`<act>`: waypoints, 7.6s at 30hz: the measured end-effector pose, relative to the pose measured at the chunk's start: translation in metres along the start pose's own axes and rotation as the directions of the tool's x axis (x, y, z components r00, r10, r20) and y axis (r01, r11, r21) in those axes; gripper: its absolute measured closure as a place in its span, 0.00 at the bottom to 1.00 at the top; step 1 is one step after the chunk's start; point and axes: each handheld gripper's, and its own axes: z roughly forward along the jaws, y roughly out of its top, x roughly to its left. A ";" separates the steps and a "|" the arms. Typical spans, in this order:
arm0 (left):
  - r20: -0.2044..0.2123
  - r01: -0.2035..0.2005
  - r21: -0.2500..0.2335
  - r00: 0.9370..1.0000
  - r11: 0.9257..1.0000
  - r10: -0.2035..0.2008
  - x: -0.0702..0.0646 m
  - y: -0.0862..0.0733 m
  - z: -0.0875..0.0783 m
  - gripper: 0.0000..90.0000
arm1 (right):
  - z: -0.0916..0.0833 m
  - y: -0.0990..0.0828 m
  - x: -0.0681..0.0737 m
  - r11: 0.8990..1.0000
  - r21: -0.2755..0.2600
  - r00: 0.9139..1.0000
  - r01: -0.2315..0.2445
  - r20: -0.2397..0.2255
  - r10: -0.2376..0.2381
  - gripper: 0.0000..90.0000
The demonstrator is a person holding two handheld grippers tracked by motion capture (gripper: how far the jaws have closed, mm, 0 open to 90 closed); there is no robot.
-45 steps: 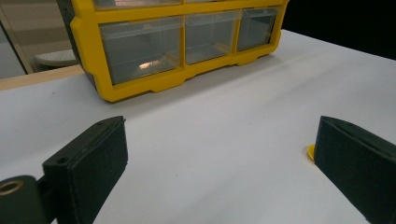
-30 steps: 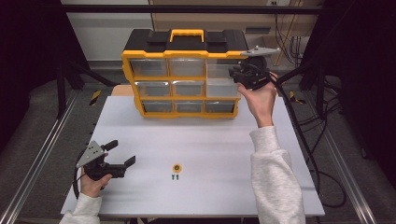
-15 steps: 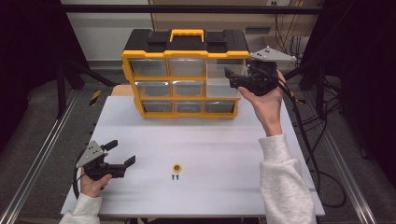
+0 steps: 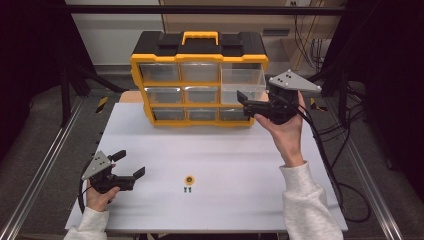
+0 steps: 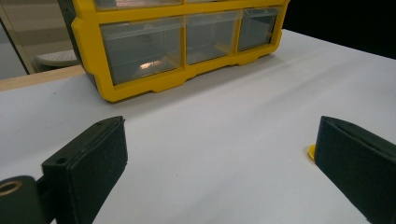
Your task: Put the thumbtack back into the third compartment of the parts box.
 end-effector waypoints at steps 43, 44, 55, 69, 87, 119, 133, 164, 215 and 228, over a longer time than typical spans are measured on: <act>-0.002 -0.002 0.000 1.000 1.000 0.002 -0.001 0.000 0.000 0.03 | 0.010 -0.127 0.081 0.988 0.148 0.984 -0.033 -0.171 0.059 0.05; -0.001 -0.002 0.000 1.000 1.000 0.002 -0.001 0.000 0.000 0.03 | 0.011 -0.130 0.083 0.988 0.154 0.983 -0.028 -0.175 0.055 0.05; -0.002 -0.004 0.002 1.000 1.000 0.004 -0.001 0.000 0.001 0.03 | 0.021 -0.157 0.107 0.976 0.216 0.973 -0.012 -0.224 0.062 0.05; 0.000 -0.008 0.006 1.000 1.000 0.008 -0.002 0.000 0.002 0.03 | 0.029 -0.178 0.122 0.966 0.257 0.966 -0.004 -0.248 0.070 0.05; 0.000 -0.009 0.008 1.000 1.000 0.009 -0.002 0.000 0.002 0.03 | 0.038 -0.199 0.136 0.946 0.323 0.959 0.020 -0.273 0.073 0.09; -0.001 -0.011 0.012 1.000 1.000 0.011 -0.002 -0.001 0.003 0.03 | 0.052 -0.221 0.167 0.893 0.422 0.944 0.159 -0.329 -0.012 0.42; -0.002 -0.014 0.017 1.000 1.000 0.014 -0.003 -0.001 0.003 0.03 | 0.054 -0.226 0.170 0.877 0.451 0.933 0.165 -0.359 0.009 0.66; 0.000 -0.014 0.019 1.000 1.000 0.014 -0.003 -0.001 0.004 0.03 | 0.055 -0.228 0.171 0.860 0.478 0.922 0.180 -0.387 0.022 0.95; -0.002 -0.007 0.015 1.000 1.000 0.007 -0.003 -0.001 0.004 0.03 | -0.001 -0.104 0.077 0.974 0.224 0.955 0.044 -0.295 0.025 0.95; -0.003 -0.007 0.017 1.000 1.000 0.007 -0.003 -0.001 0.004 0.03 | -0.015 -0.066 0.051 0.987 0.161 0.966 0.031 -0.258 0.011 0.96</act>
